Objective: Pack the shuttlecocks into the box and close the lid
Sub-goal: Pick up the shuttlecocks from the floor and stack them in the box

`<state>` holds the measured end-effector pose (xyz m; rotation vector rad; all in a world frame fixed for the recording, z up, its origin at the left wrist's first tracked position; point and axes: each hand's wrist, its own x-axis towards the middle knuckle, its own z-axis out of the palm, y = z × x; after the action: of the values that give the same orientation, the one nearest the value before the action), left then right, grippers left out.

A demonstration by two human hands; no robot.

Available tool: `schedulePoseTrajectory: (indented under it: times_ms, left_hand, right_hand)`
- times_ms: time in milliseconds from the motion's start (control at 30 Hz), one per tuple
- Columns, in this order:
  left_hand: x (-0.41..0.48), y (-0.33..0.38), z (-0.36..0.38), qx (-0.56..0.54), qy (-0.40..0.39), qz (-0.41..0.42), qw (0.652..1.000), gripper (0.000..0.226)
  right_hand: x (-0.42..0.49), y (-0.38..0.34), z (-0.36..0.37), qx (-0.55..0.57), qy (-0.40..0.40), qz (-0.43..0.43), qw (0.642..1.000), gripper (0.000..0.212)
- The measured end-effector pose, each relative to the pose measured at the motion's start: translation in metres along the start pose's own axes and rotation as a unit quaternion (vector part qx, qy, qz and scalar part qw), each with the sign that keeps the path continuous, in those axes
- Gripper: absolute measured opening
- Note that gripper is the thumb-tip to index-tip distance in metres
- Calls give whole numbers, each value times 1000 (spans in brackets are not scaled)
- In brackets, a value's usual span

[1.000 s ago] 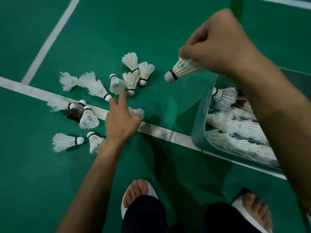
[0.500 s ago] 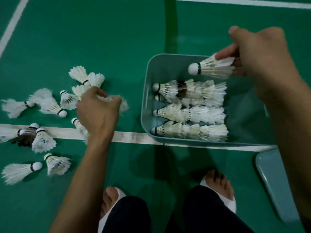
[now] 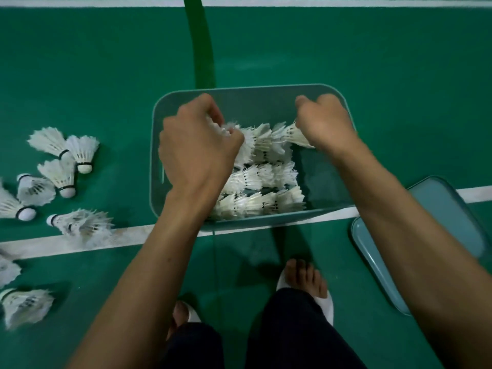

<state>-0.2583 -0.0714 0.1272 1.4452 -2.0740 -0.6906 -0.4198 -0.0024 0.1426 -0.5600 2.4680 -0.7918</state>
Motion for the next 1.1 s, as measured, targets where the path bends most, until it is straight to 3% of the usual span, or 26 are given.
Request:
schedulePoseTrajectory:
  times_ms: [100,200,367,533,667,800,933,1100]
  left_hand:
    - [0,-6,7,48,-86,-21,995,22]
    - [4,-8,19,85,-175,-11,981,29]
    - [13,-1,39,120,-299,30,946,46]
    - [20,18,59,169,-363,138,906,60]
    - [24,22,67,196,-368,148,897,57]
    - [21,17,69,189,-354,152,903,65]
    - [20,16,71,191,-339,159,907,69]
    - [20,13,73,170,-328,155,916,66]
  right_hand:
    - [8,2,11,88,-25,33,995,39]
    - [17,3,12,123,-41,71,989,64]
    - [33,15,10,106,-9,50,993,47]
    - [39,24,6,-30,24,-32,999,26]
    - [42,24,7,-64,0,-26,998,28]
    - [50,28,15,74,-36,46,996,41]
    - [59,32,21,209,-68,97,971,58]
    - [69,32,30,275,-118,142,943,77]
